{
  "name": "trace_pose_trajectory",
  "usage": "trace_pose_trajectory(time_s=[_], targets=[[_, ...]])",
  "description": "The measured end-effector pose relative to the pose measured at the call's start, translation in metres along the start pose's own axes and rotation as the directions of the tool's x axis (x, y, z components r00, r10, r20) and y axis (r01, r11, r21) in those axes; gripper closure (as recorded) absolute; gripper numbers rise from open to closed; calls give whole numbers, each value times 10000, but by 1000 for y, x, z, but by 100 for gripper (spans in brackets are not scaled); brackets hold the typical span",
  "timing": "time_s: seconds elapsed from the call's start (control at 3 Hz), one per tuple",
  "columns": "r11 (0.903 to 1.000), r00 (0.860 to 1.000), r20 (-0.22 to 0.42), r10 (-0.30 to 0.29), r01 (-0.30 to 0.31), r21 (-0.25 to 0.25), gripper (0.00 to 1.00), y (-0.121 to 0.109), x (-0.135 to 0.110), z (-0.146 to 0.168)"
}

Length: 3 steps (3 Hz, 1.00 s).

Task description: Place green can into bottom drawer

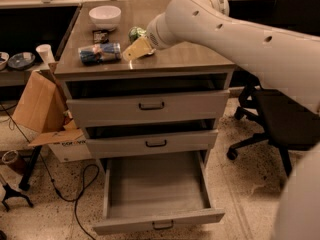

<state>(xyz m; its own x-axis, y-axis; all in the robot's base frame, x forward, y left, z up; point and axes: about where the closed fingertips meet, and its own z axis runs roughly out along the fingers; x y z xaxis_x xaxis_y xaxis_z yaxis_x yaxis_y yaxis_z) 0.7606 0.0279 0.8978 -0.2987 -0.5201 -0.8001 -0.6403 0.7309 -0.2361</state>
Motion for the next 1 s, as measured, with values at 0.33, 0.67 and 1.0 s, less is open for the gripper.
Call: trace_pose_trajectory(time_s=[0.33,0.67,1.0], targets=[[9985,9985,195,517,-514,-192,0,-19,-3,24],[9964,9969,163,771,-765,-363,0,-21,-9,43],[9945,9948,-157,1006,-1011,-288,0,-28,-6,63]])
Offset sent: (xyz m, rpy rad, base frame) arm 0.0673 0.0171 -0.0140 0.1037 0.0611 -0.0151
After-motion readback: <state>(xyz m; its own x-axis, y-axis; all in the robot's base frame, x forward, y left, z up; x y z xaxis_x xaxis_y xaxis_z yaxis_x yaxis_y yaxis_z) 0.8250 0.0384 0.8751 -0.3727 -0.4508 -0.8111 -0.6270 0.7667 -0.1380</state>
